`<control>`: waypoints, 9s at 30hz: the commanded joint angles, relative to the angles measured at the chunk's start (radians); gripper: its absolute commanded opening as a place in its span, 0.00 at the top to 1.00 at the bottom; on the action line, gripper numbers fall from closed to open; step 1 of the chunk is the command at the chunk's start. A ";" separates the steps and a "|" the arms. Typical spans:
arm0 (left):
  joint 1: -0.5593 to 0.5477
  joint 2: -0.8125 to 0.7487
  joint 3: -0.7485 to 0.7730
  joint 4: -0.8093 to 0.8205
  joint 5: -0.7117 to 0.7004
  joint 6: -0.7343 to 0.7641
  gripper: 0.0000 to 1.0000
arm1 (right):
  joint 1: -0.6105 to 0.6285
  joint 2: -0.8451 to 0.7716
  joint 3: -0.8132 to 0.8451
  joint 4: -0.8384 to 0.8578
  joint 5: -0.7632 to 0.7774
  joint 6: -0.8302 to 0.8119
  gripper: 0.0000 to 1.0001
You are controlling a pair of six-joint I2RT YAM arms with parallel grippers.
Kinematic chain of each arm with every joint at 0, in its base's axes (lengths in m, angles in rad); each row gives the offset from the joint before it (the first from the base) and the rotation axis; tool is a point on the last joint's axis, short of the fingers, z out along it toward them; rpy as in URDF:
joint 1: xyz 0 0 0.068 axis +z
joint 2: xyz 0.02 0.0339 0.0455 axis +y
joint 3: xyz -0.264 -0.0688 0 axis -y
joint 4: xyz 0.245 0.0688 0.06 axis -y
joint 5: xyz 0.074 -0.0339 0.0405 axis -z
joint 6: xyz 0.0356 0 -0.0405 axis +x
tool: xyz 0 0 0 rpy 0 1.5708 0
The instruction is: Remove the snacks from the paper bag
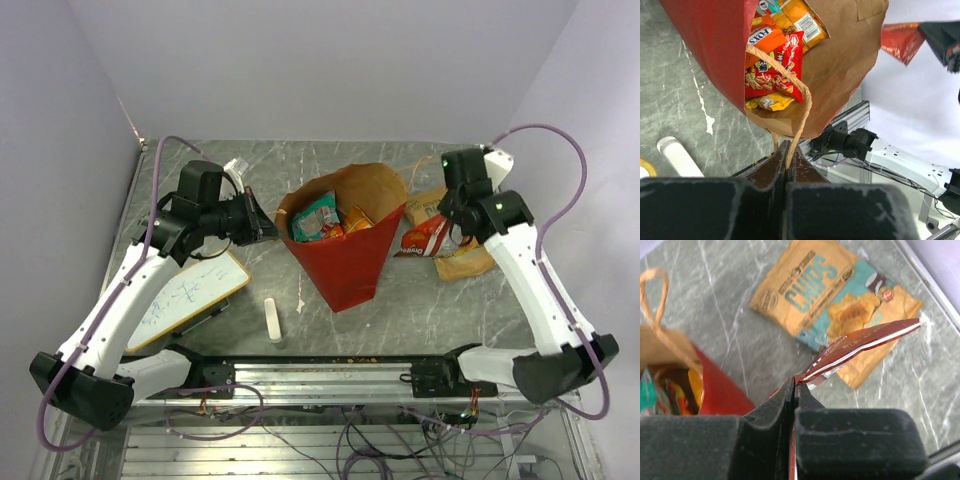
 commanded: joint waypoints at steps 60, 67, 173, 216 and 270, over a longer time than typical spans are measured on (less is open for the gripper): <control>0.000 -0.007 -0.027 0.071 0.037 -0.055 0.93 | -0.577 -0.099 -0.534 0.511 -1.110 -0.217 0.33; 0.000 -0.002 -0.025 0.097 0.022 -0.070 0.93 | -0.511 -0.128 -0.334 0.620 -1.309 -0.125 0.16; 0.113 0.462 0.272 0.592 0.335 -0.255 0.93 | 0.329 0.031 -0.589 0.814 -1.025 -0.023 0.98; -0.165 0.225 0.117 0.473 0.141 -0.301 0.93 | 0.329 0.001 -0.670 1.201 -0.799 -0.908 0.56; -0.218 0.149 0.067 0.362 0.001 -0.322 0.93 | 0.425 0.527 -0.646 1.902 -0.781 -1.189 0.82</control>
